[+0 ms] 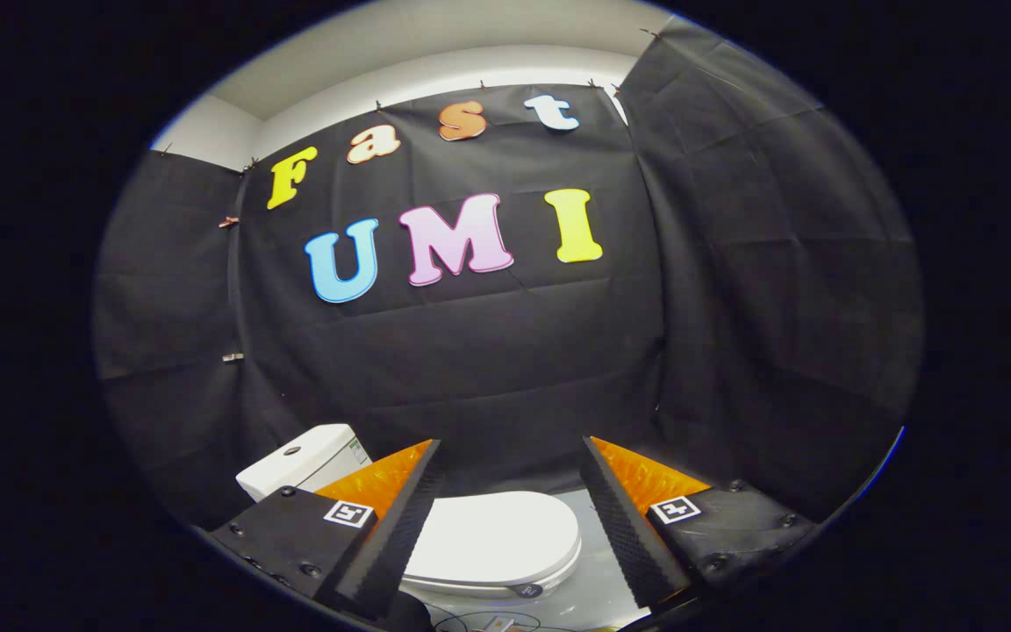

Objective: Open the toilet lid.

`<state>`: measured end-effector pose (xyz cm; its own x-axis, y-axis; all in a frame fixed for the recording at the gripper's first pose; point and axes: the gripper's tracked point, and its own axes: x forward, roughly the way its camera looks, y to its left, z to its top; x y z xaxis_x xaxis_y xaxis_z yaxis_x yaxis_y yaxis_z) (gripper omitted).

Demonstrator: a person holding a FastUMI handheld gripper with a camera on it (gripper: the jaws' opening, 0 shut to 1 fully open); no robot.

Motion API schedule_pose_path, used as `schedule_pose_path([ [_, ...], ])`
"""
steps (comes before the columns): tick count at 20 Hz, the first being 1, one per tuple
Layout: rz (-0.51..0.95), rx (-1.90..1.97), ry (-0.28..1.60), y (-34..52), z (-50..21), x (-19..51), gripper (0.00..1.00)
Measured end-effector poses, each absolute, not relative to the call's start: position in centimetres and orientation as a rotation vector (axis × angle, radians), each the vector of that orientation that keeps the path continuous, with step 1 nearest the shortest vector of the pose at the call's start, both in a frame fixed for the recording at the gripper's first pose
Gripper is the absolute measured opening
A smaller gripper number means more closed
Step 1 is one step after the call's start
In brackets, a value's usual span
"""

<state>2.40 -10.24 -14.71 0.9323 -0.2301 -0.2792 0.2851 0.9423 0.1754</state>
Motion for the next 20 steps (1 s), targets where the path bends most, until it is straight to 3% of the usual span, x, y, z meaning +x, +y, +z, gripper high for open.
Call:
schedule_pose_path([
  [20, -0.477, 0.715, 0.701, -16.2, -45.6, 1.2, 0.98],
])
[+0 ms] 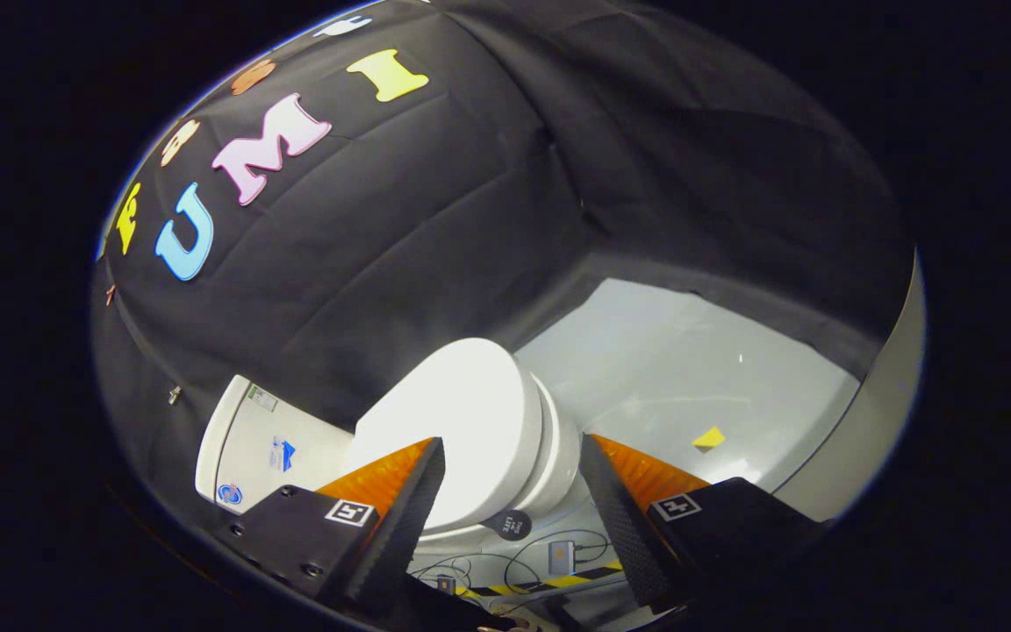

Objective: Open the toilet lid.

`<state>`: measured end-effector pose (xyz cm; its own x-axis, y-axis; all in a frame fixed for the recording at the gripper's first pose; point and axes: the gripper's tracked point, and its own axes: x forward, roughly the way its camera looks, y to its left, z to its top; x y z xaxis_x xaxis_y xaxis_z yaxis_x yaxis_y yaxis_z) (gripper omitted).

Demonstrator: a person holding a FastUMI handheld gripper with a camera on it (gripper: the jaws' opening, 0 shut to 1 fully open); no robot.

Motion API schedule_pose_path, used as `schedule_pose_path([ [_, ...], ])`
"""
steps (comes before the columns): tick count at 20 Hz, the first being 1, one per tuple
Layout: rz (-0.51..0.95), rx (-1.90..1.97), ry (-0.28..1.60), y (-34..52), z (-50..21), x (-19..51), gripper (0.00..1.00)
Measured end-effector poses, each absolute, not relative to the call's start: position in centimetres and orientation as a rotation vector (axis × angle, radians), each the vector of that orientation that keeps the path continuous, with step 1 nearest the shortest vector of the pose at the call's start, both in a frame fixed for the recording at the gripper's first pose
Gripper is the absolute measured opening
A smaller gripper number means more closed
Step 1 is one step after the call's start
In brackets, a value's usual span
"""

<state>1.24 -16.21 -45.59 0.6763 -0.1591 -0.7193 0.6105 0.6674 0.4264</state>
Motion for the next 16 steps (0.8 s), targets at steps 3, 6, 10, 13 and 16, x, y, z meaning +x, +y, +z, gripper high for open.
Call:
schedule_pose_path([
  [3, -0.478, 0.769, 0.740, -15.6, -48.6, 1.0, 0.99],
  [6, -0.462, 0.842, 0.770, -14.5, -51.5, 0.7, 0.99],
  [10, -0.432, 0.962, 0.806, -12.5, -54.9, 0.1, 0.97],
  [13, -0.417, 1.021, 0.832, -10.8, -57.3, -0.6, 0.97],
  [16, -0.399, 1.074, 0.834, -9.7, -58.9, -1.0, 0.90],
])
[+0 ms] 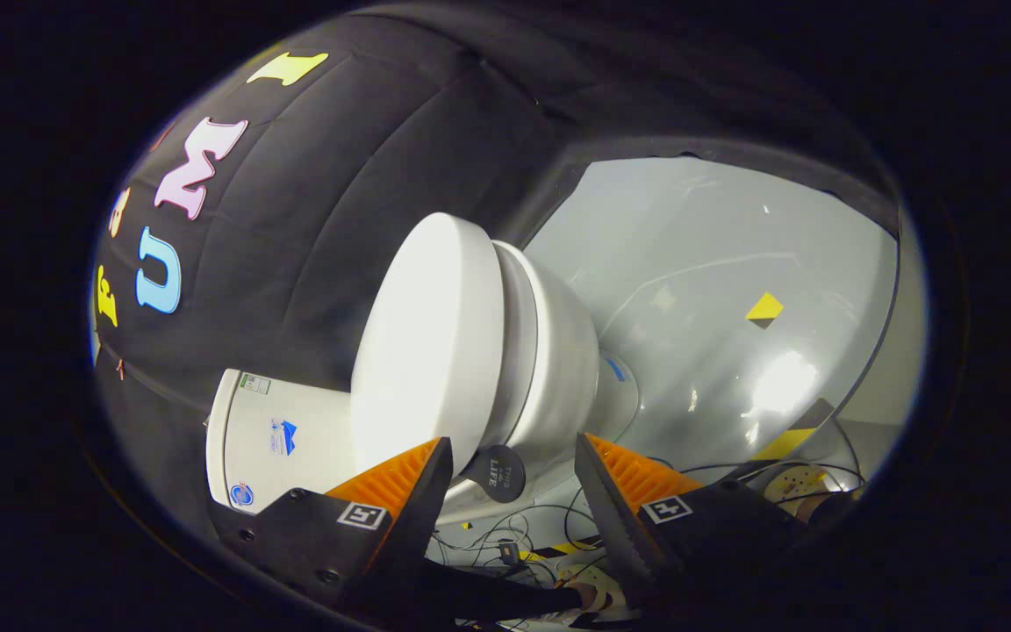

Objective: Open the toilet lid.

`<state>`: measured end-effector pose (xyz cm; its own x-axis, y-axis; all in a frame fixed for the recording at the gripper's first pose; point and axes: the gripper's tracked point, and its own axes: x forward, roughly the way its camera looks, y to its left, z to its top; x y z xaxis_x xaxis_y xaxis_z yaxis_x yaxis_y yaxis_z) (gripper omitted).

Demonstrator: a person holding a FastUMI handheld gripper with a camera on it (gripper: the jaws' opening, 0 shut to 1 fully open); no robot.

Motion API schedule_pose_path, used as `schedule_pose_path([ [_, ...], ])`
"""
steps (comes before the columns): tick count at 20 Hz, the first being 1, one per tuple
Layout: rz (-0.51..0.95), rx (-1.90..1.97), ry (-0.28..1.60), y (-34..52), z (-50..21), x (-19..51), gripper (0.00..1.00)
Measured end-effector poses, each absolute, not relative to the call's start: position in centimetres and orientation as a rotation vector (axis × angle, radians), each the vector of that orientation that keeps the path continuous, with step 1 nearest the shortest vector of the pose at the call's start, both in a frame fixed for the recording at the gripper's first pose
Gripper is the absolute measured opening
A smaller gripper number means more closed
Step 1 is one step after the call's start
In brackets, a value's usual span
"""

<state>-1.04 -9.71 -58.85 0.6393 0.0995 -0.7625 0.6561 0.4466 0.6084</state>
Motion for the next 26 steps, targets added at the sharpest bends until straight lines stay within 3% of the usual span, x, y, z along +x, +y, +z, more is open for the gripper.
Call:
schedule_pose_path([
  [3, -0.370, 1.151, 0.813, -8.8, -59.7, -0.5, 0.89],
  [4, -0.371, 1.164, 0.823, -8.6, -60.5, -0.6, 0.71],
  [7, -0.354, 1.237, 0.807, -7.9, -60.7, -0.3, 0.70],
  [9, -0.327, 1.274, 0.801, -7.1, -61.5, 0.3, 0.42],
  [11, -0.321, 1.295, 0.772, -7.1, -61.0, 0.4, 0.25],
  [12, -0.317, 1.328, 0.725, -7.8, -59.8, 0.1, 0.24],
  [13, -0.302, 1.349, 0.730, -7.4, -60.2, 0.7, 0.11],
  [26, -0.293, 0.991, 0.855, -6.1, -58.1, 0.3, 0.10],
])
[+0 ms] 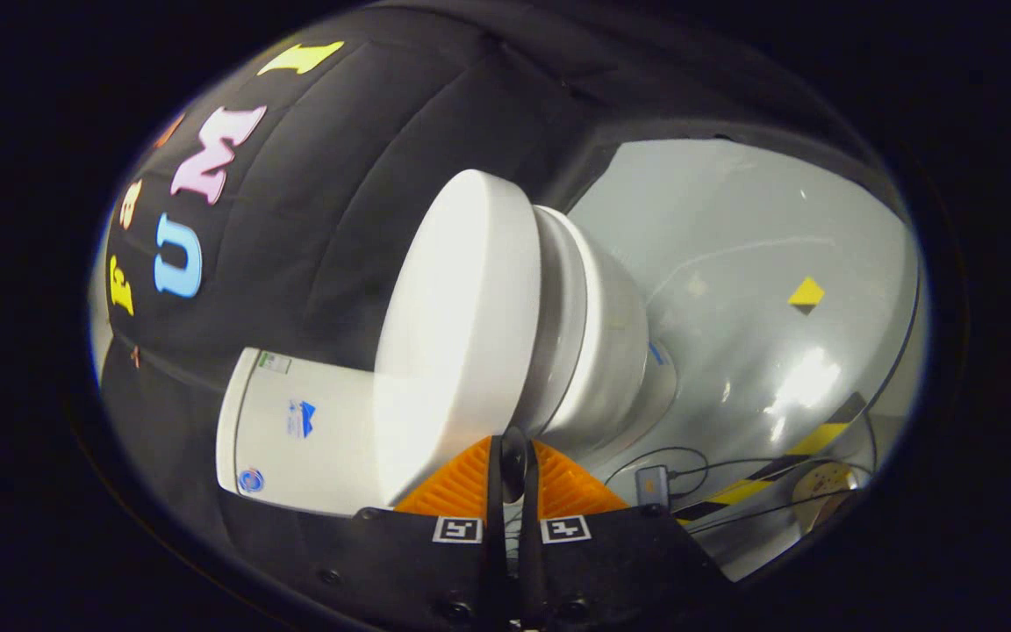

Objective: Open the toilet lid.

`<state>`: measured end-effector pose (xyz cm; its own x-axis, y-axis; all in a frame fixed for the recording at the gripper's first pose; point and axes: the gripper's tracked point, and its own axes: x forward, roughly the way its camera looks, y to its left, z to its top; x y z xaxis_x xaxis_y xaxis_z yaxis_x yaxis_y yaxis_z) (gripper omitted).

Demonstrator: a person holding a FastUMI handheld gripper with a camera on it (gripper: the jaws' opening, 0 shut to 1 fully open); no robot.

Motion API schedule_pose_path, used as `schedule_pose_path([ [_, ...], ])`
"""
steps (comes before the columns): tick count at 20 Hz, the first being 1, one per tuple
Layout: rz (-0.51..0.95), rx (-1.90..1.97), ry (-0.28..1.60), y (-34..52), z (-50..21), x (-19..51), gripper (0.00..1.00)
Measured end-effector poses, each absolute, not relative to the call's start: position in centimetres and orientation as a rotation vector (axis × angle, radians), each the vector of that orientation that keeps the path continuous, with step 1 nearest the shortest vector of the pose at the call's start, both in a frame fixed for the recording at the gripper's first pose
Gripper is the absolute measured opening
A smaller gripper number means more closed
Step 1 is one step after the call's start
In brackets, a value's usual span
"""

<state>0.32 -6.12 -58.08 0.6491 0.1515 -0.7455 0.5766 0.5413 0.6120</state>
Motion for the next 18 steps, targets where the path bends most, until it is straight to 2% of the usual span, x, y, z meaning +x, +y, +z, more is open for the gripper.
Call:
schedule_pose_path([
  [18, -0.286, 0.362, 0.768, 0.1, -43.2, 5.2, 0.10],
])
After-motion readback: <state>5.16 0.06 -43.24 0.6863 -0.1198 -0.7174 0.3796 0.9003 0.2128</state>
